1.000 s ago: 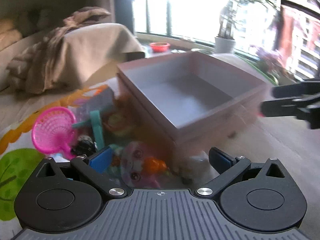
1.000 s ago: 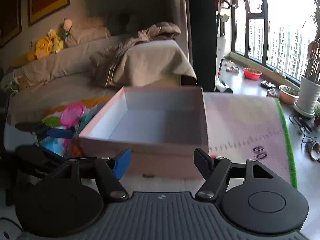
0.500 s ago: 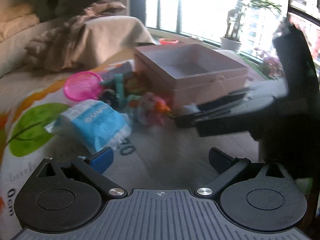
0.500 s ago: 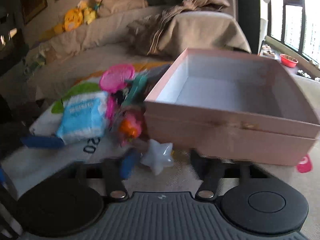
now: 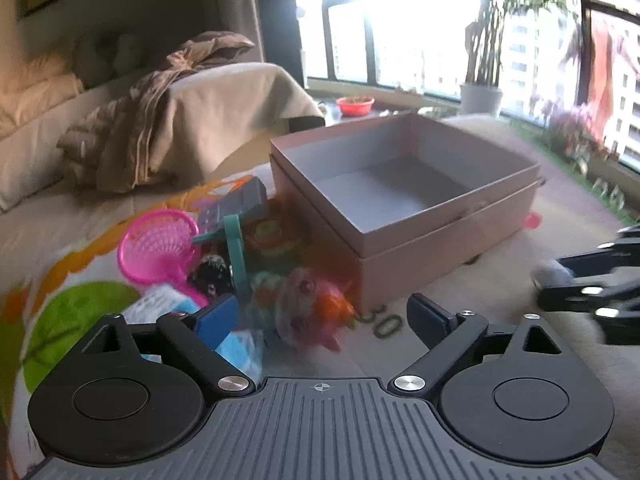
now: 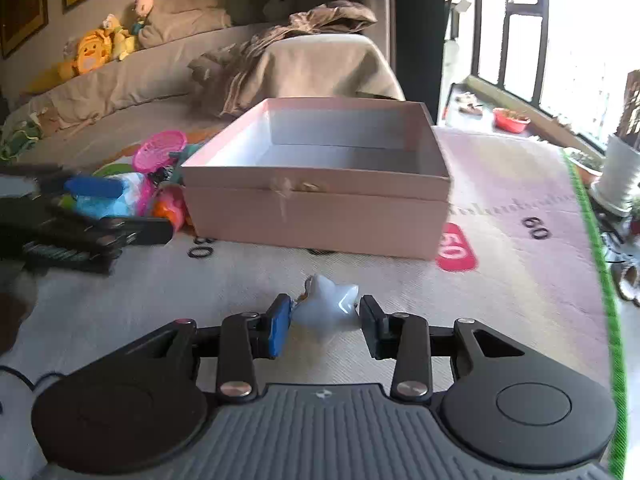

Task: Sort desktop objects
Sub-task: 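Grasp the white star toy with the right gripper, then drop the star into the pink box with right gripper while left grasps pink pig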

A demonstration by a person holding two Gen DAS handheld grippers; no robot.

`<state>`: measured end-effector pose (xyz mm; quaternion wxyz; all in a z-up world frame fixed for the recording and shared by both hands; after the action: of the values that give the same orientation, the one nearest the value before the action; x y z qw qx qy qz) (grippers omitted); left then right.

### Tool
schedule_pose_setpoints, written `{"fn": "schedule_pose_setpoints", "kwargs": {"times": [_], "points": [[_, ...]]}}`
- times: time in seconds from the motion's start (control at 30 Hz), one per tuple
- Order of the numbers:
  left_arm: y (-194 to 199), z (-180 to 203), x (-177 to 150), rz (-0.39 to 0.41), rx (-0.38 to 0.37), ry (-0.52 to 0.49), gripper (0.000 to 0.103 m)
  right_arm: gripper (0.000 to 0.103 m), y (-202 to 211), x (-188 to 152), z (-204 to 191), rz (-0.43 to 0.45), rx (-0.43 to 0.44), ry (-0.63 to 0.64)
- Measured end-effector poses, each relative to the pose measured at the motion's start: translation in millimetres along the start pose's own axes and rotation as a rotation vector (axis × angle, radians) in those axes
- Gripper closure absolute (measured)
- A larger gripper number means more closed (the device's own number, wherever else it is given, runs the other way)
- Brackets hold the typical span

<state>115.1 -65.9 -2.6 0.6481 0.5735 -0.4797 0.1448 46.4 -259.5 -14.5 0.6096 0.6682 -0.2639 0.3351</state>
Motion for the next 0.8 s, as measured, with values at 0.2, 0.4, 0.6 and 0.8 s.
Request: {"fn": "schedule_pose_setpoints", "kwargs": {"times": [0.2,0.4,0.6,0.8], "points": [[-18,-3,3,-0.031,0.014,-0.001,0.037,0.066,5,-4,-5,0.005,0.017,0.024],[14,1,-10,-0.016,-0.010,-0.033,0.056,0.066,6,-7,-13,-0.007,0.055,0.032],[67,33,-43,-0.043,-0.185,-0.121,0.052,0.034,16,-14,-25,0.011,0.056,0.100],[84,38,-62,-0.033,-0.036,-0.211,0.017,0.032,21,-12,-28,0.025,0.051,0.130]]}}
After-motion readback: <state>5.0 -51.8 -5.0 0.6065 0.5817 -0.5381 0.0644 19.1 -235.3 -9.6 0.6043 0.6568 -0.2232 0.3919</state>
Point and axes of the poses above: each gripper's, at about its wrist camera, not at the fingertips, and y roughly against the way its jaws point, z to its right, x to its top, the point moved 4 cm from there along -y, roughly the way its jaws point
